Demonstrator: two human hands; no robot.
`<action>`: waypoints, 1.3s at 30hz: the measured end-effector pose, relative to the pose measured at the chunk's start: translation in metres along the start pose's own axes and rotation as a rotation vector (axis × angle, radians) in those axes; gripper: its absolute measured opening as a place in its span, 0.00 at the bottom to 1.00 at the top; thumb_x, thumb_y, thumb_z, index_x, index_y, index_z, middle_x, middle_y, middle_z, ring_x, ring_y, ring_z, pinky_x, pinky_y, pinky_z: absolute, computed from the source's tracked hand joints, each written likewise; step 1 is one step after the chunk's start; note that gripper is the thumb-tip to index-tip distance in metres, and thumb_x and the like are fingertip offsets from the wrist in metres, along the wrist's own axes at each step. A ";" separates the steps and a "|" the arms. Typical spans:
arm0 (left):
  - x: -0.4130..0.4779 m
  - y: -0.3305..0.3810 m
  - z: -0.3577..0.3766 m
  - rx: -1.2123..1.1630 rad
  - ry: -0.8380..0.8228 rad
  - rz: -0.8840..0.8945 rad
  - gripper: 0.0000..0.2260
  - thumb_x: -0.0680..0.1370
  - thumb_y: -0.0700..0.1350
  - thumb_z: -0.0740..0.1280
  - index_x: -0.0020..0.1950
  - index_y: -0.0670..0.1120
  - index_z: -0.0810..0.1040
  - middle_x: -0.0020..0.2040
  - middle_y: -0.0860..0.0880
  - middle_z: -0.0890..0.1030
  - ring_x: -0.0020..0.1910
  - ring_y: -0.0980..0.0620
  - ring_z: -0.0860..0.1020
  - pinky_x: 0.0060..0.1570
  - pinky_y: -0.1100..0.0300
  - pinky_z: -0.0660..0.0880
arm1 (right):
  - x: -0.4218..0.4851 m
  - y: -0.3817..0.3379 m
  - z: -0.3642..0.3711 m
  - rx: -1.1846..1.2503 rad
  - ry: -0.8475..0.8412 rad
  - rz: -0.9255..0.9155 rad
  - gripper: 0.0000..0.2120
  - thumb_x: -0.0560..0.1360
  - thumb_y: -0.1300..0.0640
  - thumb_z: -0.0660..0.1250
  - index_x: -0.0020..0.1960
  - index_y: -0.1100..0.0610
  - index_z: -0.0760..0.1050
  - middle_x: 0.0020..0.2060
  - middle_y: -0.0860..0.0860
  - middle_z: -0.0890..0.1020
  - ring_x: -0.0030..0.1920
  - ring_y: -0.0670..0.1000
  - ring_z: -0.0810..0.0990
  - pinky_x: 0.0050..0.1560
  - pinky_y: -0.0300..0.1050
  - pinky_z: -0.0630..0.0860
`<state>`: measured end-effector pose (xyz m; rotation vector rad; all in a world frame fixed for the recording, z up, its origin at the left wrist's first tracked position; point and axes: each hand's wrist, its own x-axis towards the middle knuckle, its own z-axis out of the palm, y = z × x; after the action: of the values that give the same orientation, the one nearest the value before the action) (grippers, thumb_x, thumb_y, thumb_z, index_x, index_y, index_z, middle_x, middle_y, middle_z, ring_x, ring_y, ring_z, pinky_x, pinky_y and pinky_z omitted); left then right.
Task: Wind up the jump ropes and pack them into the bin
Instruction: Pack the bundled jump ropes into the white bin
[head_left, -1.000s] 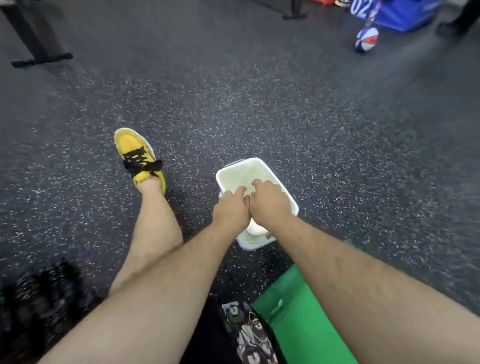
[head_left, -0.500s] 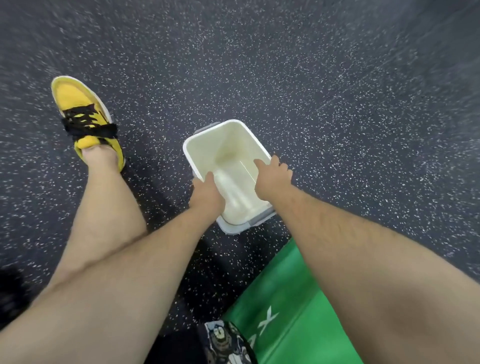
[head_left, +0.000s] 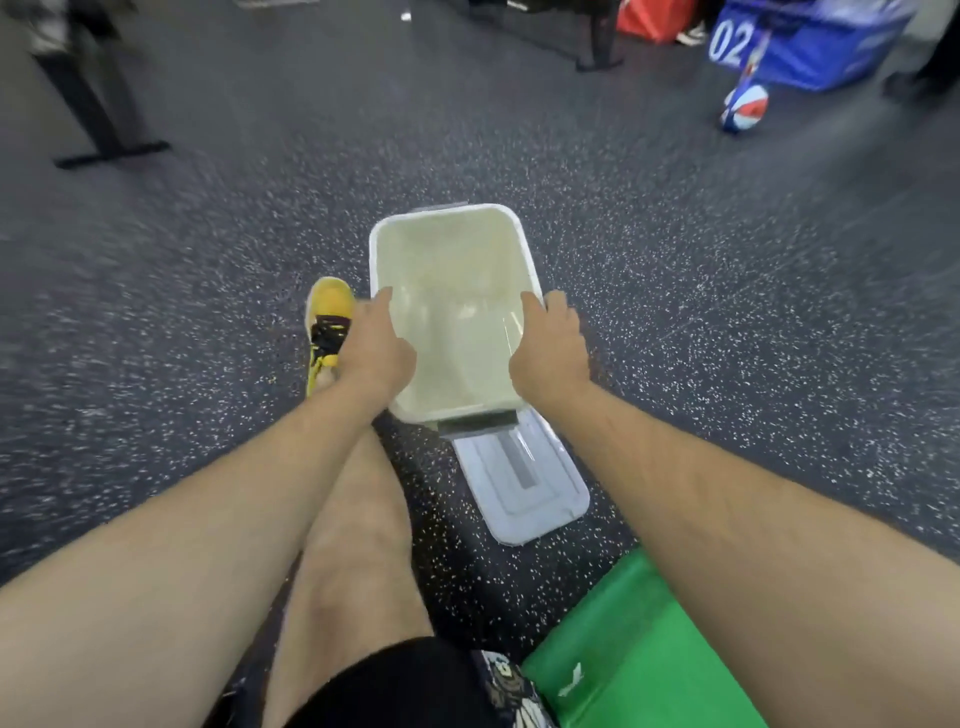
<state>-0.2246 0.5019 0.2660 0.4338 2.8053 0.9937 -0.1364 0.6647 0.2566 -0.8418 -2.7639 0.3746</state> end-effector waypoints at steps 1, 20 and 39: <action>-0.002 -0.002 -0.025 0.000 0.045 -0.002 0.27 0.79 0.33 0.56 0.77 0.48 0.63 0.74 0.44 0.65 0.66 0.39 0.73 0.63 0.46 0.73 | -0.002 -0.021 -0.011 0.031 0.014 -0.028 0.28 0.71 0.71 0.62 0.69 0.55 0.65 0.62 0.56 0.66 0.58 0.58 0.70 0.54 0.52 0.74; -0.152 -0.260 -0.067 0.058 -0.075 -0.402 0.31 0.79 0.32 0.56 0.81 0.49 0.58 0.76 0.45 0.63 0.67 0.40 0.74 0.64 0.44 0.74 | -0.177 -0.158 0.141 -0.112 -0.452 -0.216 0.32 0.75 0.62 0.63 0.76 0.54 0.58 0.67 0.56 0.64 0.60 0.60 0.74 0.58 0.53 0.73; -0.224 -0.355 -0.039 0.048 -0.066 -0.335 0.23 0.82 0.46 0.63 0.78 0.49 0.66 0.68 0.43 0.71 0.65 0.44 0.73 0.64 0.49 0.72 | -0.265 -0.221 0.192 -0.137 -0.504 -0.620 0.28 0.77 0.58 0.60 0.77 0.54 0.60 0.75 0.54 0.62 0.70 0.60 0.64 0.65 0.51 0.65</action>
<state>-0.0995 0.1455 0.0778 -0.0031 2.7226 0.8239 -0.0908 0.3027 0.1059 0.1490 -3.3386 0.3051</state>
